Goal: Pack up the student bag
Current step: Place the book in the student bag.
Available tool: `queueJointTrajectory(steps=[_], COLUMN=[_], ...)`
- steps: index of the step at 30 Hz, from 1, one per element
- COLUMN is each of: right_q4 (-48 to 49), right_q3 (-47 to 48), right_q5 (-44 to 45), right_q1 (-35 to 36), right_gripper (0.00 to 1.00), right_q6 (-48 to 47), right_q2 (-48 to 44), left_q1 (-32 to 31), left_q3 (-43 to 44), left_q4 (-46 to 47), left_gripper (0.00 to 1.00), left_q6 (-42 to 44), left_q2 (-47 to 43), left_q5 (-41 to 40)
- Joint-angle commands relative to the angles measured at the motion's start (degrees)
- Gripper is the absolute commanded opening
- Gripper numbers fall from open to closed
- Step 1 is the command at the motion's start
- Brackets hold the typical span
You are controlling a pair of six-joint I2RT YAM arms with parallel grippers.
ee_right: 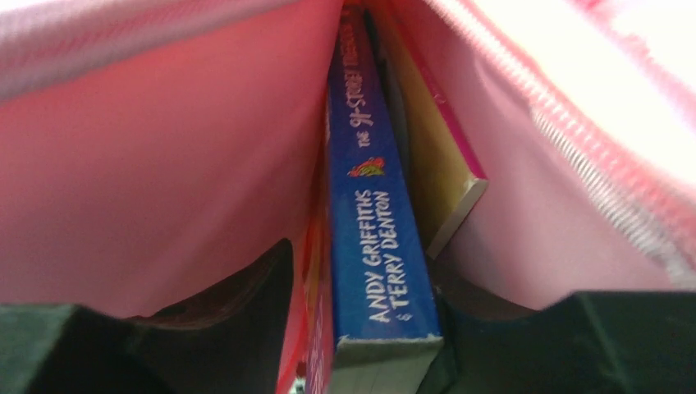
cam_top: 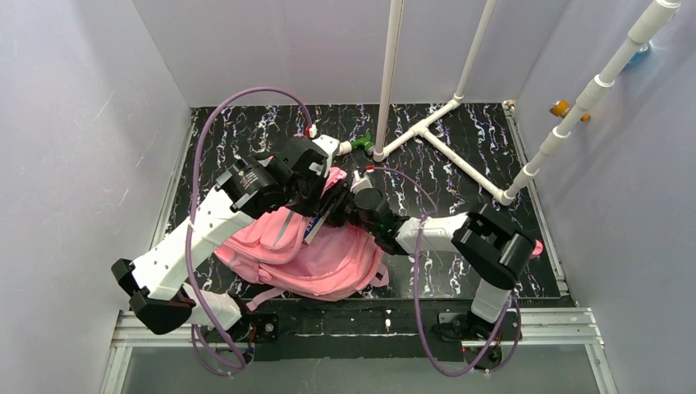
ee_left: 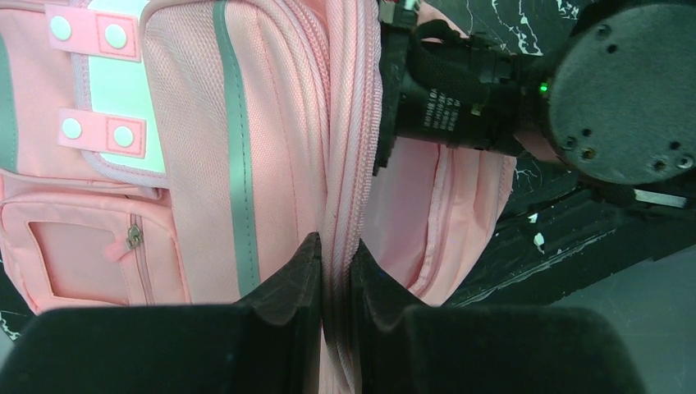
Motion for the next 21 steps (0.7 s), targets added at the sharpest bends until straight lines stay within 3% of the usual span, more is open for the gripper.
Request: queueJointTrajectory(steps=[1,5,10,16,19,21], right_q4=[-9.5,-27.9,-40.4,-60.4,-70.0,-73.6], right_q3=[-2.5,-1.6,-5.8,-4.3,-0.8,0.5], right_q5=[-3.5,-3.2,-2.8,1.3,3.4,4.3], right_q1=[0.6,0.6,0.6,0.2,-0.7,-1.3], right_gripper=[0.62,0.78,0.87,0.88,0.86,0.80], right_q6=[-9.2,-17.1,-24.9,-39.0,-43.8,-44.9], right_q2=[-7.4,-15.3,-26.3,-38.4,-38.7,-38.2], left_q1=[0.9,2.1,3.1,3.5,3.8,4.0], left_q3=[0.2,-0.4,-0.4,-2.7,-4.9,-6.4], left_q4=[6.1,6.4,7.0,8.1,9.6,11.3], left_gripper=[0.00,0.00,0.00,0.00,0.00,0.00], left_q6=[-0.3,0.1,1.0,1.1,-0.4,-1.5], left_q2=[-4.1,-3.7,-2.6,-0.9,1.0,2.5], left_q5=[0.7,0.3,1.7,3.4,6.2,8.5])
